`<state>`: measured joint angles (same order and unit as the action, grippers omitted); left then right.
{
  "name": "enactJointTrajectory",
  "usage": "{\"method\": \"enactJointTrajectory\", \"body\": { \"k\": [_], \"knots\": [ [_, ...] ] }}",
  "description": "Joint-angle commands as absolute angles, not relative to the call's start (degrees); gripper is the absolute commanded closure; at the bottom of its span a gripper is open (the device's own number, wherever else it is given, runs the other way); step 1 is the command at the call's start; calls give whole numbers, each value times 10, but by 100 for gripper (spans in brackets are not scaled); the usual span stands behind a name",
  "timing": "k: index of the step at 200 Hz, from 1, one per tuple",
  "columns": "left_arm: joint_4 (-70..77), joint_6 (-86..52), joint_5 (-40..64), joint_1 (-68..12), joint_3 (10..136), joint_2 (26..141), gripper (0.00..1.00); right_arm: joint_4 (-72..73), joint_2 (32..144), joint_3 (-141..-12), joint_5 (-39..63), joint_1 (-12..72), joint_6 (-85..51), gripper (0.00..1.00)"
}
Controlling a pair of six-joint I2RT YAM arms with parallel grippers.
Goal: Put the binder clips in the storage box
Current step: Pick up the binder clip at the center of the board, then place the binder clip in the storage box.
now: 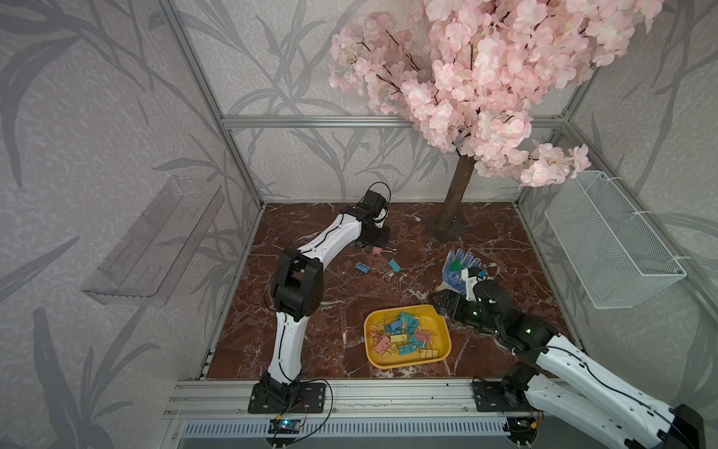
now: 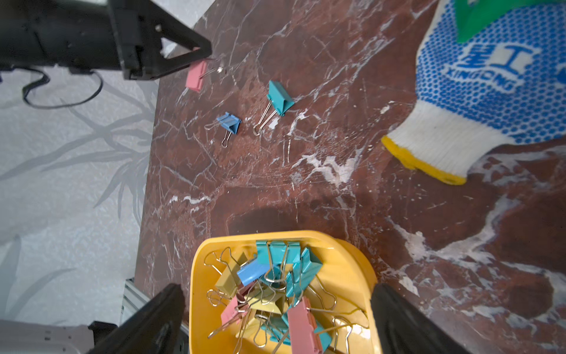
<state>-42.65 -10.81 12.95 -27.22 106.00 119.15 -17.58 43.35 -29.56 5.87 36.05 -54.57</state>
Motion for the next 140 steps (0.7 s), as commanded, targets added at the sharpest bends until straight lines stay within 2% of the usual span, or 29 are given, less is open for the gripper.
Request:
{"method": "enactJointTrajectory", "body": {
  "k": [1,36,73,106,140],
  "knots": [
    [-398,-131,185,-279,1026,1138,75,-129,417,-276,108,332,-598,1],
    [-330,-154,241,-335,921,1006,74,-99,419,-263,176,237,-610,1],
    [-279,-152,188,-469,792,883,72,-81,446,-275,220,174,-602,1],
    [-250,-167,145,-584,694,852,70,-65,476,-288,234,165,-597,1],
    [-181,-214,144,-615,600,847,70,-51,488,-288,243,163,-603,1]
  ]
}}
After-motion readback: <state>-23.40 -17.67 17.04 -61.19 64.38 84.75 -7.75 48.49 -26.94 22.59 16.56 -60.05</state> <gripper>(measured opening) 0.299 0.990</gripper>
